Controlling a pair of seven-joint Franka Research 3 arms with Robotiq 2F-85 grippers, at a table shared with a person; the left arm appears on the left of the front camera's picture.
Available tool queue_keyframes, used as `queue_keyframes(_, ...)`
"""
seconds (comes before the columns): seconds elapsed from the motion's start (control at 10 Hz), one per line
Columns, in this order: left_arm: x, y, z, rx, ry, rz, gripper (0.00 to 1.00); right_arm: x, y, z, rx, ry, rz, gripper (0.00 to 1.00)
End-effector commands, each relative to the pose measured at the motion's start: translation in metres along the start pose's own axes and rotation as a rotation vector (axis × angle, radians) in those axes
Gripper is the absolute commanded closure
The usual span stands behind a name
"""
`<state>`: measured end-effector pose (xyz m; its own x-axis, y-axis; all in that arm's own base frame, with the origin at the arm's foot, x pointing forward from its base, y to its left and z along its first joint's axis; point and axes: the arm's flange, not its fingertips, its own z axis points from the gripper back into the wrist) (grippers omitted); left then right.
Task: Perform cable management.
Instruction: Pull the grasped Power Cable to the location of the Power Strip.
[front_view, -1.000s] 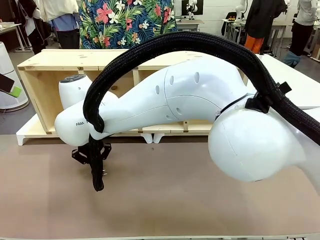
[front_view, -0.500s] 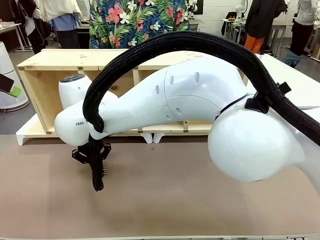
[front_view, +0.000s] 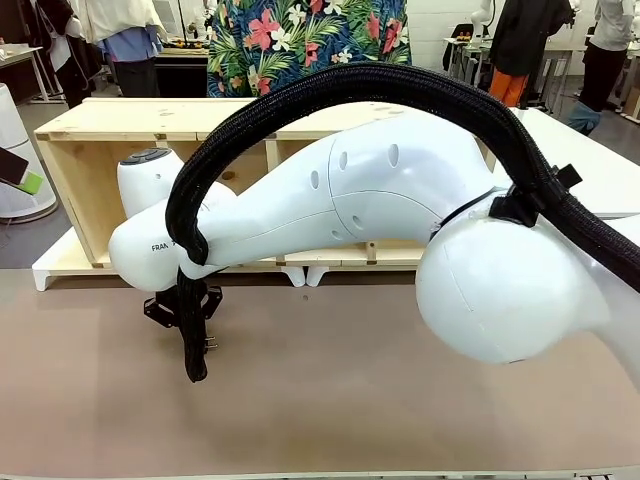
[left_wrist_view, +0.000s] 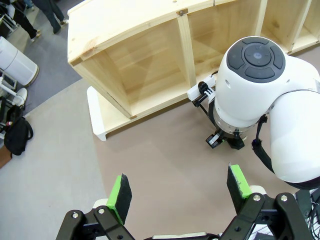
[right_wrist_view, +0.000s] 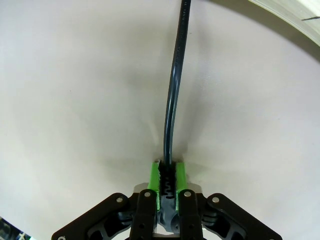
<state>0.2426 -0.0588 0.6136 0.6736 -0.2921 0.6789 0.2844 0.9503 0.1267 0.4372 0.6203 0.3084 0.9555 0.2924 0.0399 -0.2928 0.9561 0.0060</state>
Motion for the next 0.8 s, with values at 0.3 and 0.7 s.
queue_keyframes(0.3,0.0010,0.0010,-0.0005,-0.001,-0.006,0.004,0.00,-0.0003,0.0001,-0.0001,-0.001,0.000,0.001,1.00)
queue_keyframes(0.7,0.0010,0.0010,-0.0005,-0.001,-0.006,0.004,0.00,-0.0003,0.0001,-0.0001,-0.001,0.000,0.001,1.00)
